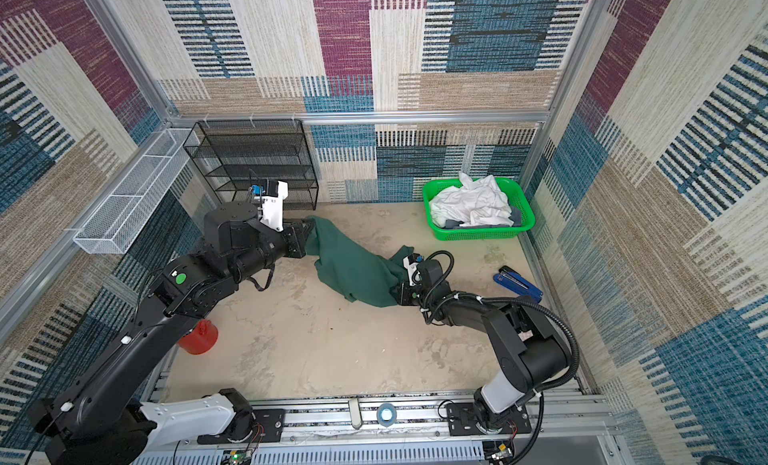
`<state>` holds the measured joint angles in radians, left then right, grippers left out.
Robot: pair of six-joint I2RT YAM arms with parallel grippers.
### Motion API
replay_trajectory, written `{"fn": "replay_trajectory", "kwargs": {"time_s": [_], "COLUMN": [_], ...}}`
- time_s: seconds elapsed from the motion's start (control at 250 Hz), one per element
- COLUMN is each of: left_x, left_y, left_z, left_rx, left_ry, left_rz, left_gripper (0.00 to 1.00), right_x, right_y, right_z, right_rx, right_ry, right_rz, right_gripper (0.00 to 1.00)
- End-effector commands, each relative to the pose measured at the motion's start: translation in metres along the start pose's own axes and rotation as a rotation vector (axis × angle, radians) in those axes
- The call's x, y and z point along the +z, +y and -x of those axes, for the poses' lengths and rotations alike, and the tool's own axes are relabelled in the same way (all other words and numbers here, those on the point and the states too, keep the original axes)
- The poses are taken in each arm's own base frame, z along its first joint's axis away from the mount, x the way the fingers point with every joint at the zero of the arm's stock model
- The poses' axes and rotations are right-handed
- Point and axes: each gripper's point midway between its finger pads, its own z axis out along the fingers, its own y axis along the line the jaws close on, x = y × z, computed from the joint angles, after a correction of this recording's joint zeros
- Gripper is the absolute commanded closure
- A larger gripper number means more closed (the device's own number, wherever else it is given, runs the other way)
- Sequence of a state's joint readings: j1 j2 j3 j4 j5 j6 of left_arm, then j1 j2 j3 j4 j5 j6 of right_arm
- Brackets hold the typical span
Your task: Fold and stack the t-shirts
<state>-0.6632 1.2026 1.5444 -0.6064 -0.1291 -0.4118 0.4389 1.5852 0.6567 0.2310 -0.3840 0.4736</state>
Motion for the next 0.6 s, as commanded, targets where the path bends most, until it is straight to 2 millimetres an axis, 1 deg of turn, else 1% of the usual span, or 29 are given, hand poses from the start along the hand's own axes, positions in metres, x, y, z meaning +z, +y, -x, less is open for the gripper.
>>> {"fn": "replay_trajectory", "kwargs": {"time_s": [0.0,0.088,0.168,0.244,0.332,0.404,0.464,0.5,0.528,0.556,0.596], "left_x": [-0.005,-0.012,-0.021,-0.030,-0.042,-0.055,-0.066,-0.070,-0.071,-0.071,-0.069], "left_y": [0.003,0.012,0.020,0.027,0.034,0.039,0.043,0.047,0.052,0.057,0.066], "left_z": [0.001,-0.004,-0.007,-0.009,-0.009,-0.002,0.006,0.009,0.010,0.009,0.006], "left_rx": [0.044,0.051,0.061,0.083,0.112,0.127,0.129,0.130,0.130,0.130,0.129], "left_ry": [-0.016,-0.017,-0.027,-0.032,-0.043,-0.084,-0.134,-0.156,-0.167,-0.171,-0.168], "left_rz": [0.011,0.040,0.068,0.095,0.125,0.143,0.162,0.183,0.206,0.237,0.281], "left_gripper": [1.00,1.00,1.00,1.00,1.00,1.00,1.00,1.00,1.00,1.00,1.00], "right_x": [-0.004,-0.020,-0.044,-0.076,-0.122,-0.155,-0.173,-0.179,-0.179,-0.177,-0.166], "right_y": [0.017,0.029,0.044,0.064,0.093,0.119,0.138,0.146,0.150,0.152,0.149], "right_z": [0.017,0.028,0.045,0.066,0.098,0.125,0.145,0.156,0.163,0.170,0.177], "right_rx": [-0.019,-0.052,-0.084,-0.121,-0.168,-0.212,-0.244,-0.256,-0.265,-0.274,-0.273], "right_ry": [-0.046,-0.087,-0.142,-0.214,-0.329,-0.402,-0.436,-0.445,-0.445,-0.441,-0.427], "right_rz": [0.059,0.070,0.068,0.064,0.070,0.078,0.084,0.081,0.080,0.074,0.052], "right_gripper": [1.00,1.00,1.00,1.00,1.00,1.00,1.00,1.00,1.00,1.00,1.00]}}
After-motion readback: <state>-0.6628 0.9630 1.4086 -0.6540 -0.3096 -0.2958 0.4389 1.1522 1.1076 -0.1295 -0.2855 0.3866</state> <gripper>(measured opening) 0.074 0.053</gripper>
